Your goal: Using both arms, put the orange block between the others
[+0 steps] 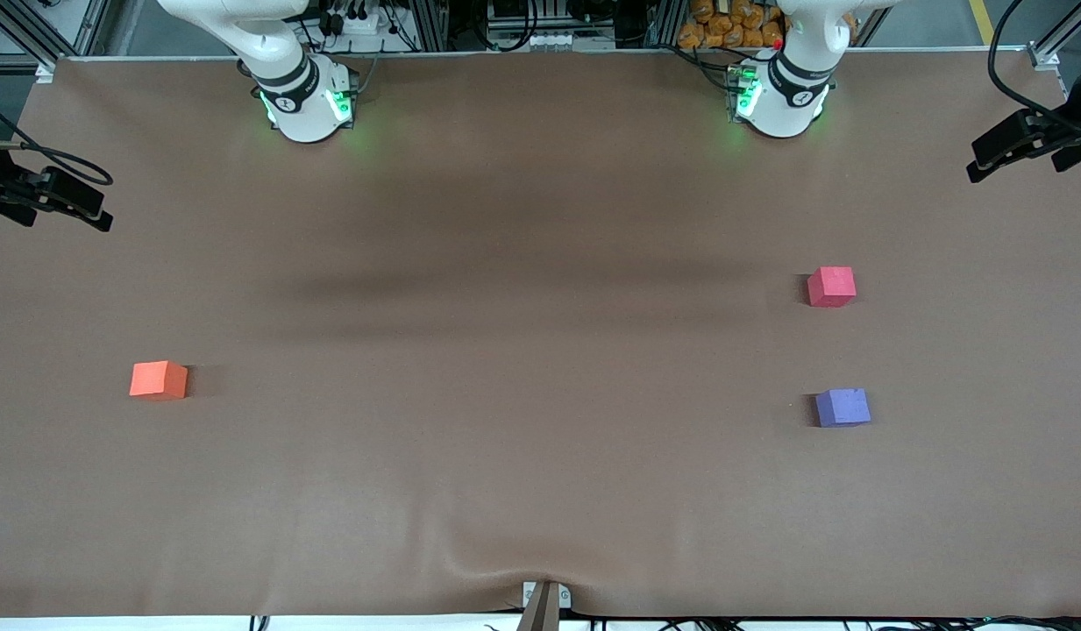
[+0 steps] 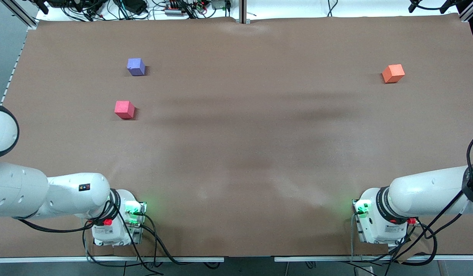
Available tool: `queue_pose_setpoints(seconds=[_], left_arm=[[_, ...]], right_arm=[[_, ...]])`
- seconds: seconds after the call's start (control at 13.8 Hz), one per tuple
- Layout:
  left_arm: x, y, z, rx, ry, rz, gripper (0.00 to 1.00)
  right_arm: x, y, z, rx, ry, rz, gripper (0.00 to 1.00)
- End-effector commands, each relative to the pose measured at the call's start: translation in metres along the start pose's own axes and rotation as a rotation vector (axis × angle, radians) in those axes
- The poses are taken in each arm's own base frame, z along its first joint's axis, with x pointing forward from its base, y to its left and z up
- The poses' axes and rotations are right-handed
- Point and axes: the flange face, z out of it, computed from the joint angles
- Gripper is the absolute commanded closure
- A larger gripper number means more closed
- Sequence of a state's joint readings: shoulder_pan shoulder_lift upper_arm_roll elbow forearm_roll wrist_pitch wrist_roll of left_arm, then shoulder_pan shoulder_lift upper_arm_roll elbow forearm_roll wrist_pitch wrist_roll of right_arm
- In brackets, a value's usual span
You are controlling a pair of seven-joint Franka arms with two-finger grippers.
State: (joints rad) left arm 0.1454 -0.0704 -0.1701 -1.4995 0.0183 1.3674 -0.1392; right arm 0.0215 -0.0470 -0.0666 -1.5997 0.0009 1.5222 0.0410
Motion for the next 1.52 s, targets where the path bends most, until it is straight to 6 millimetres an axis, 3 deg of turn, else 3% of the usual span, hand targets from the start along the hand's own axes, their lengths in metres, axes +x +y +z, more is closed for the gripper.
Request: queue_pose_setpoints(seconds=[0.0,0.65,1.45], left_arm=[[-0.007,-0.003,-0.006,-0.002,-0.003,0.012,0.0],[-0.01,-0.002,-0.019,-0.006,0.022,0.017,0.0],[0.002,-0.004,-0.005,-0.002,0.002,0.012,0.0]], right_arm=[[0.003,-0.005,-0.004,-0.007,-0.003,0.0,0.0],[0.004,-0.006,-0.002,-0.009,-0.006,-0.001,0.0],[0.004,-0.007,-0.001,-0.009,-0.009,-0.003,0.0]])
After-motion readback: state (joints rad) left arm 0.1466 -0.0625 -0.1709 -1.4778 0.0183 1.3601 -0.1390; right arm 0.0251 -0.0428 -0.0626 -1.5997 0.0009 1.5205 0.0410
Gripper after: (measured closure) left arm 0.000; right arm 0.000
